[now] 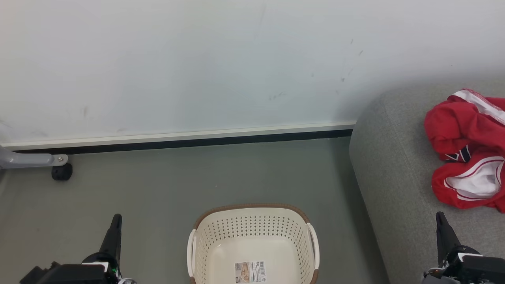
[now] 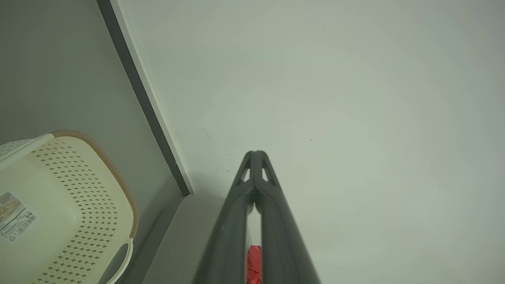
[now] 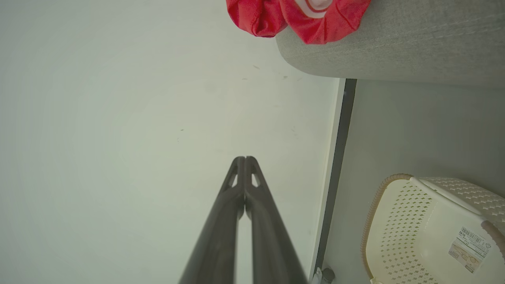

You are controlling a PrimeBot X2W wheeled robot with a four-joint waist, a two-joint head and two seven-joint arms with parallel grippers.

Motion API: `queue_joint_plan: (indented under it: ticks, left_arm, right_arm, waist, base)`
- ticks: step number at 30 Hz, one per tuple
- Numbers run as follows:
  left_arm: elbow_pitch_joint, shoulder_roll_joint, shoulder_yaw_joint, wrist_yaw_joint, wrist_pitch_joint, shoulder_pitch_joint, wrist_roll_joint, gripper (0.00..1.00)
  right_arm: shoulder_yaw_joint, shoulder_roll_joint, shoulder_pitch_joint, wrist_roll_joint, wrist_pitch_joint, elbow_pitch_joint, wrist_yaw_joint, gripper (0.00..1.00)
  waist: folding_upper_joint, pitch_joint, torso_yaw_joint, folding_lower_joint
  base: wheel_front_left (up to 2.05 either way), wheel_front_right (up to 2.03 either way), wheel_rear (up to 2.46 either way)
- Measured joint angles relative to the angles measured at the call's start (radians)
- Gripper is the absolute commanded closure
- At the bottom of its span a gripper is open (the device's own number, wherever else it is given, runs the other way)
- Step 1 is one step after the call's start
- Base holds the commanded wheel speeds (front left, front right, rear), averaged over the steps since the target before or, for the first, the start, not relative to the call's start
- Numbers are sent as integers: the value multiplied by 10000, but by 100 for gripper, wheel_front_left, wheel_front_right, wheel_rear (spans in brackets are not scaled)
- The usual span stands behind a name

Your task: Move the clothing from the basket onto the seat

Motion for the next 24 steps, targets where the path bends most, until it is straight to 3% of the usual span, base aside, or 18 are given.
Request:
queue_joint_plan:
  ticks: [24]
  left_arm:
    - [6,0,0,-2,0,0,0,100]
  right_arm:
    - [0,2,0,0,0,2,0,100]
  waist:
    - [0,0,0,0]
  base:
    - [0,0,0]
